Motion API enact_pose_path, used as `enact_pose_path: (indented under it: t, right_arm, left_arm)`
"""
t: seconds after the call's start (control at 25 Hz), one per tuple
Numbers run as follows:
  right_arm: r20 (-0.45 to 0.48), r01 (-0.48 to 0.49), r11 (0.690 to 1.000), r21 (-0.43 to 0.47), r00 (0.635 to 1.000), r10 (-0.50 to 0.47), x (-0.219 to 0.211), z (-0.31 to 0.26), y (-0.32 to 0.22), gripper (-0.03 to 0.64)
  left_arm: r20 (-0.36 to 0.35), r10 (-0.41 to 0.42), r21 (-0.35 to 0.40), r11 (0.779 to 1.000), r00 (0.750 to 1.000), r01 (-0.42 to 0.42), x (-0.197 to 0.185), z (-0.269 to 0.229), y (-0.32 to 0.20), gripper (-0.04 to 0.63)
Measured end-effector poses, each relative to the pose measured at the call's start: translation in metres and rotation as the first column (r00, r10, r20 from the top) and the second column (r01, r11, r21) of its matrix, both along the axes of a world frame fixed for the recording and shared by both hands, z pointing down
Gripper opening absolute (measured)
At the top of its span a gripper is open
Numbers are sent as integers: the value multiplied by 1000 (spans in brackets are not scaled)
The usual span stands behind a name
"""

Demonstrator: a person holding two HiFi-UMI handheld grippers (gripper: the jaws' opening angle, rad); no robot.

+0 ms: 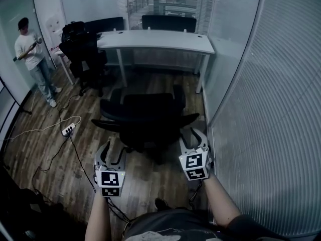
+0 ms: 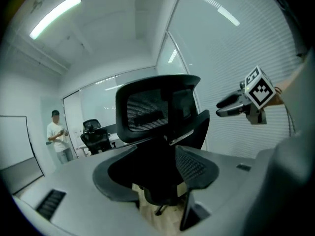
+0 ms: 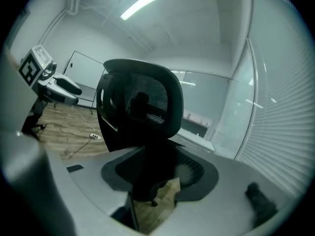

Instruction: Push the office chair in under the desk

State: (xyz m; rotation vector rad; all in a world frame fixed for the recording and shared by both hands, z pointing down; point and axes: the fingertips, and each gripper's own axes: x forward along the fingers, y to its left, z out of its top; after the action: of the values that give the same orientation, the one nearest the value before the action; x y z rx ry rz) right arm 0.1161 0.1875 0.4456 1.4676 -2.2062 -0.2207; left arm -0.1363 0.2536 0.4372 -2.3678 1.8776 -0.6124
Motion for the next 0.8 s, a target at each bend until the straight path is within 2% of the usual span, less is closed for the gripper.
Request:
enact_pose_path:
  t: [0.12,0.2,0.28,0.44,0.6,0.8]
  right_arm:
    - [-109,2,999,53,994,4,3,4,-21,218]
    - [-160,13,996,94,987,2,4,4,-33,267]
    - [-209,27,994,108,978,-4,5,4,-44,289]
    - [-321,71,992,103,946,-34,2,10,-63,302]
    - [-412,96,990,108,910,-43,-7,14,-70,304]
    - [-511,72,994,84,859,-19,-11,26,-83,304]
  left_arm:
    - [135,-9,-4,1000,991,10,-6,10,-22,278]
    - [196,-18,-3,1000,980,19,-8,10,-33,284]
    - [258,-18,8,1000,966,17,-11,12,-43,284]
    - [384,-12,-21,1000,923,22,-21,19,-66,307]
    - [502,-22,-22,999,865,38,-38,20,-79,325]
    - [590,-8,-43,998,808,41,-54,26,-100,328]
